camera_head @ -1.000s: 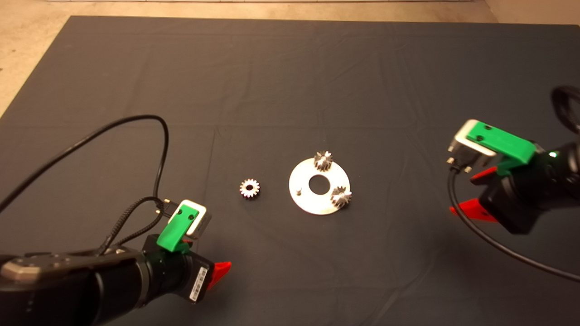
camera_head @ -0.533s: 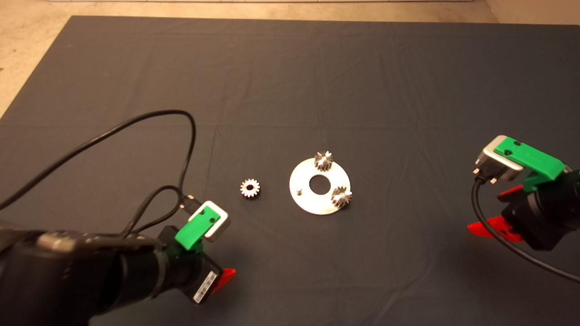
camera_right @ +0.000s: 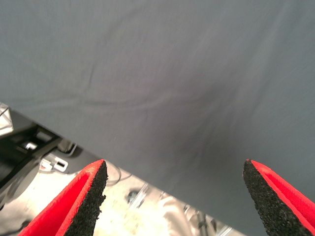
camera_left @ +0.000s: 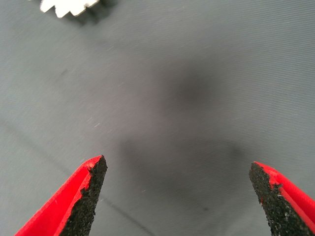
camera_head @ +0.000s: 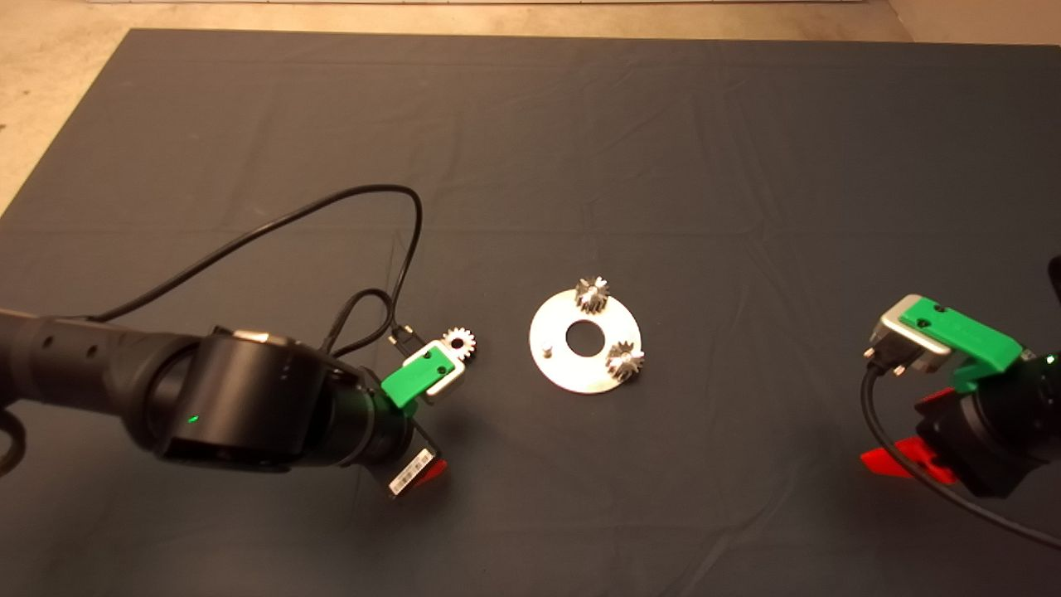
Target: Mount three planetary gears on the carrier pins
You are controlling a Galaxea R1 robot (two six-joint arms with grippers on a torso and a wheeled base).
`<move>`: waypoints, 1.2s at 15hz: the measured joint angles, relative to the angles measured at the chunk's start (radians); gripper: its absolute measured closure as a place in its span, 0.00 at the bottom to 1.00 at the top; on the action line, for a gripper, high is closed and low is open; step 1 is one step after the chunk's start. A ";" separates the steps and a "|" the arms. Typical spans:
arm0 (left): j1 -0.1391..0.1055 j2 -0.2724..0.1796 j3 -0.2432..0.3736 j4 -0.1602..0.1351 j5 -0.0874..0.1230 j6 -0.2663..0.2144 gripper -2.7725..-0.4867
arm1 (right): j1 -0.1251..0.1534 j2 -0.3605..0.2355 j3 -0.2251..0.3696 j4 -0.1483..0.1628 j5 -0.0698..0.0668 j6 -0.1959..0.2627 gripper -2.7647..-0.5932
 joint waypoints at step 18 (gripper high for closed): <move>-0.131 0.065 -0.118 -0.076 0.000 0.070 0.31 | -0.083 -0.014 0.000 -0.013 0.001 0.000 0.34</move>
